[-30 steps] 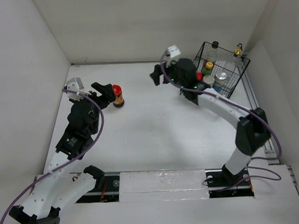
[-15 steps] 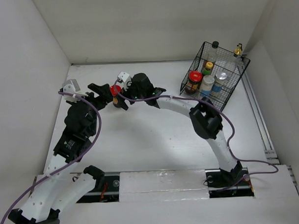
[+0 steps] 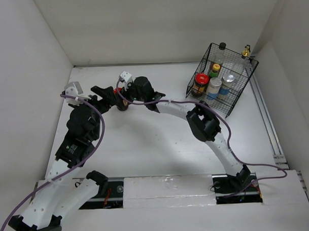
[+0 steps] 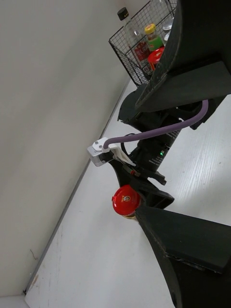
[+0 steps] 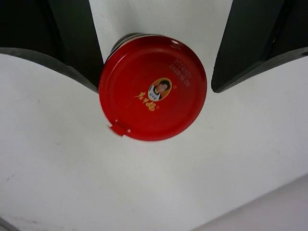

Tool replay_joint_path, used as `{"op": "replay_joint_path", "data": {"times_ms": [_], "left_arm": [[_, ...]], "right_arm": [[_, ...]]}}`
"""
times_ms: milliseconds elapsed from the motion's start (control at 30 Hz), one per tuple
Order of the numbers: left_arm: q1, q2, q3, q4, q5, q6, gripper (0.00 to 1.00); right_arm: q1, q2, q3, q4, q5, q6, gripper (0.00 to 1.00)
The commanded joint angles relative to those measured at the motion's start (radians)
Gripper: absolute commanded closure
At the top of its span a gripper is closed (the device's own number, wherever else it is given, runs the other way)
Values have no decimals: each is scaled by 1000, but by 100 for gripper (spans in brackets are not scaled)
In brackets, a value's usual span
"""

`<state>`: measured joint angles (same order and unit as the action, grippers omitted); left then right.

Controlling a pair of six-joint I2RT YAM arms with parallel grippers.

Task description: Organize the condiment bottles

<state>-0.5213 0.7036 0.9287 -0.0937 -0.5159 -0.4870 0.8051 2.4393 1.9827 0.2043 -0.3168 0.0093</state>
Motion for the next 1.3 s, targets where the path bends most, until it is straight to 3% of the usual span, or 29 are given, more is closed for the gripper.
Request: {"op": "replay_joint_path", "data": {"times_ms": [0,67,133,200,267,467,733,1033,1267], "left_arm": [[4,-1,-2,46,5,14,25],[4,-1,-2,46,5,14,25],[4,8,-2,46,5,14,25],[4,8,-2,46,5,14,25],[4,8,-2,46,5,14,25],[4,8,-2,46,14,14,25],[4,8,-2,46,36,14,25],[4,8,-2,46,99,14,25],[4,17,-2,46,120,14,25]], "right_arm": [[11,6,54,168,18,67,6],[11,16,68,178,18,78,14],[11,17,68,178,18,78,32],[11,17,68,178,27,78,34],[11,-9,41,178,27,87,45],[2,-190,-201,343,-5,130,47],[-61,-693,-559,425,-2,164,48],[-247,-1242,-938,178,234,139,48],[-415,-1536,-950,-123,534,139,50]]}}
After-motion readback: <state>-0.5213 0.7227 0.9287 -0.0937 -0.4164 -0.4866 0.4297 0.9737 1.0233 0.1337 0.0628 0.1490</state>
